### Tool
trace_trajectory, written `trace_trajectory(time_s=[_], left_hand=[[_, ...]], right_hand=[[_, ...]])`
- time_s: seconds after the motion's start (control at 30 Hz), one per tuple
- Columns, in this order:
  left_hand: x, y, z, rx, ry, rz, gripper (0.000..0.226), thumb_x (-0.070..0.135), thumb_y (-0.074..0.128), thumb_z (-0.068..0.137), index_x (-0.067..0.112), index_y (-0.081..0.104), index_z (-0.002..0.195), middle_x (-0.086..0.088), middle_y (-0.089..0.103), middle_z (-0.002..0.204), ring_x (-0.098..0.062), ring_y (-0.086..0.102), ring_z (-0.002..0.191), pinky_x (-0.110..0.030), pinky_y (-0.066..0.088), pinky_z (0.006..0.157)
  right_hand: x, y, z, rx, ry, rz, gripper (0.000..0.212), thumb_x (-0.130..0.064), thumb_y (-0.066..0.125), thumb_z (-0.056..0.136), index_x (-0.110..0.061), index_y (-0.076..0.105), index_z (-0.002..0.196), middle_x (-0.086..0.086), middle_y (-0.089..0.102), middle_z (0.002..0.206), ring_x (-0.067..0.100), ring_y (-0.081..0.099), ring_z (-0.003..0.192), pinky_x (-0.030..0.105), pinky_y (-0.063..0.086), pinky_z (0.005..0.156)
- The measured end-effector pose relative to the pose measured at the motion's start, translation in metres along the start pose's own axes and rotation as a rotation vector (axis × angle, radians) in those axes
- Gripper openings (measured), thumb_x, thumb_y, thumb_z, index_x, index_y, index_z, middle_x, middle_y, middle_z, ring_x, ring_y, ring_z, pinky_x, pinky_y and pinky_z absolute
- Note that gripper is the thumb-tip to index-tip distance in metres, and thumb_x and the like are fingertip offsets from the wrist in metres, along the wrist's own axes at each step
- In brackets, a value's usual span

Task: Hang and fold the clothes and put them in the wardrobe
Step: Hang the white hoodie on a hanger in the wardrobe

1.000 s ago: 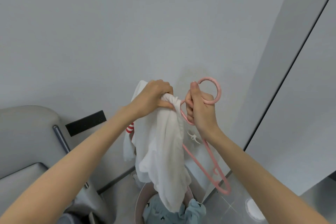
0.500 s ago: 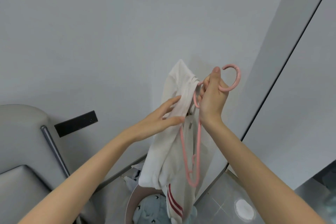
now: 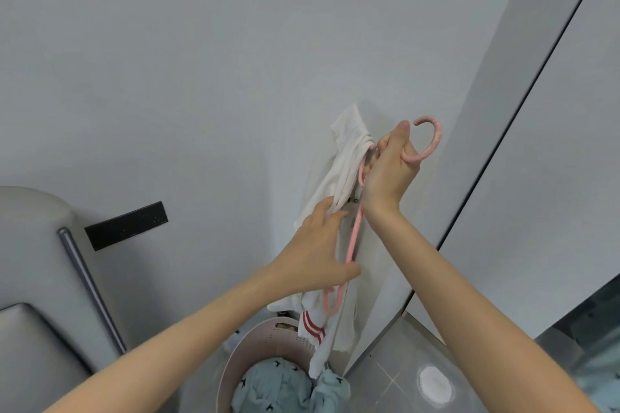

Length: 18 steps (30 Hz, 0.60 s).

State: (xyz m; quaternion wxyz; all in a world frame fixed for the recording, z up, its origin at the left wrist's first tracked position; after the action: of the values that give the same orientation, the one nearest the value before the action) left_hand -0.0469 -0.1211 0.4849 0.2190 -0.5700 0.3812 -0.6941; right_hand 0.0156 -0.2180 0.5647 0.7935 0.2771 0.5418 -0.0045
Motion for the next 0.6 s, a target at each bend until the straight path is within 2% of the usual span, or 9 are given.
trace_trajectory(time_s=[0.07,0.13,0.23,0.3,0.37,0.43,0.53,0.6], left_hand=[[0.006,-0.002,0.001,0.049,-0.016,-0.003,0.07,0.015,0.056,0.079,0.016,0.027,0.143,0.006,0.005,0.153,-0.023,0.025,0.137,-0.031,0.038,0.1],[0.01,-0.009,0.003,0.15,-0.023,0.001,0.051,0.004,0.048,0.081,0.011,0.042,0.131,-0.002,0.024,0.144,-0.027,0.042,0.122,-0.034,0.044,0.089],[0.003,-0.021,0.006,0.334,-0.007,0.051,0.024,0.01,0.04,0.095,0.009,0.054,0.114,-0.001,0.043,0.127,-0.027,0.055,0.097,-0.044,0.047,0.081],[-0.006,-0.029,0.007,0.411,0.003,0.099,0.022,0.016,0.039,0.099,0.01,0.059,0.105,0.0,0.054,0.115,-0.027,0.057,0.089,-0.045,0.048,0.078],[-0.013,-0.04,0.008,0.462,0.003,0.111,0.023,0.016,0.042,0.097,0.015,0.065,0.096,0.0,0.062,0.102,-0.026,0.059,0.087,-0.043,0.048,0.077],[-0.017,-0.051,0.01,0.438,-0.026,0.11,0.027,0.017,0.041,0.097,0.019,0.068,0.091,-0.001,0.066,0.095,-0.026,0.059,0.088,-0.037,0.045,0.077],[-0.023,-0.057,0.011,0.31,-0.023,0.161,0.028,0.019,0.038,0.099,0.015,0.066,0.094,-0.005,0.066,0.092,-0.027,0.057,0.089,-0.031,0.037,0.072],[-0.031,-0.055,0.008,0.226,-0.01,0.149,0.025,0.017,0.037,0.1,0.013,0.061,0.095,0.001,0.058,0.081,-0.025,0.053,0.08,-0.028,0.029,0.064]], right_hand=[[0.002,0.001,0.0,0.007,-0.013,-0.015,0.057,-0.032,0.041,0.101,-0.022,0.028,0.046,-0.003,0.029,0.044,0.016,0.028,0.043,0.029,0.027,0.046],[0.004,0.003,-0.001,-0.02,-0.03,-0.069,0.054,-0.035,0.042,0.1,-0.018,0.029,0.049,0.004,0.032,0.047,0.024,0.032,0.046,0.034,0.031,0.048],[0.004,0.005,0.004,-0.135,-0.068,-0.258,0.052,-0.037,0.042,0.099,-0.014,0.032,0.053,0.002,0.038,0.048,0.026,0.043,0.052,0.034,0.04,0.055],[0.005,0.007,0.008,-0.252,-0.106,-0.413,0.051,-0.034,0.043,0.099,-0.014,0.034,0.053,-0.003,0.04,0.047,0.017,0.046,0.05,0.027,0.04,0.056],[0.004,0.013,0.009,-0.39,-0.146,-0.573,0.049,-0.033,0.043,0.099,-0.016,0.042,0.053,-0.003,0.047,0.048,0.015,0.05,0.05,0.03,0.045,0.058],[0.004,0.02,0.007,-0.533,-0.199,-0.787,0.048,-0.039,0.04,0.099,-0.014,0.049,0.058,-0.002,0.053,0.05,0.018,0.055,0.054,0.036,0.047,0.061],[0.002,0.028,0.004,-0.674,-0.29,-1.099,0.049,-0.046,0.034,0.099,-0.019,0.05,0.061,-0.008,0.054,0.053,0.009,0.052,0.057,0.029,0.034,0.055],[0.004,0.03,0.002,-0.76,-0.332,-1.199,0.049,-0.048,0.033,0.099,-0.022,0.053,0.062,-0.01,0.055,0.057,0.008,0.053,0.061,0.028,0.031,0.056]])
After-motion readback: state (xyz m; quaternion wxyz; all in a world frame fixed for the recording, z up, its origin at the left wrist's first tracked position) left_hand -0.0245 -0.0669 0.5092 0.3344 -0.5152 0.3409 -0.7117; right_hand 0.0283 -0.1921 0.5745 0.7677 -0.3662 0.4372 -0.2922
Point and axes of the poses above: each hand's wrist, its own z-axis towards the middle knuckle, its own y-axis out of the palm, x = y × z, the point moved 4 cm from there along z, towards the middle knuckle
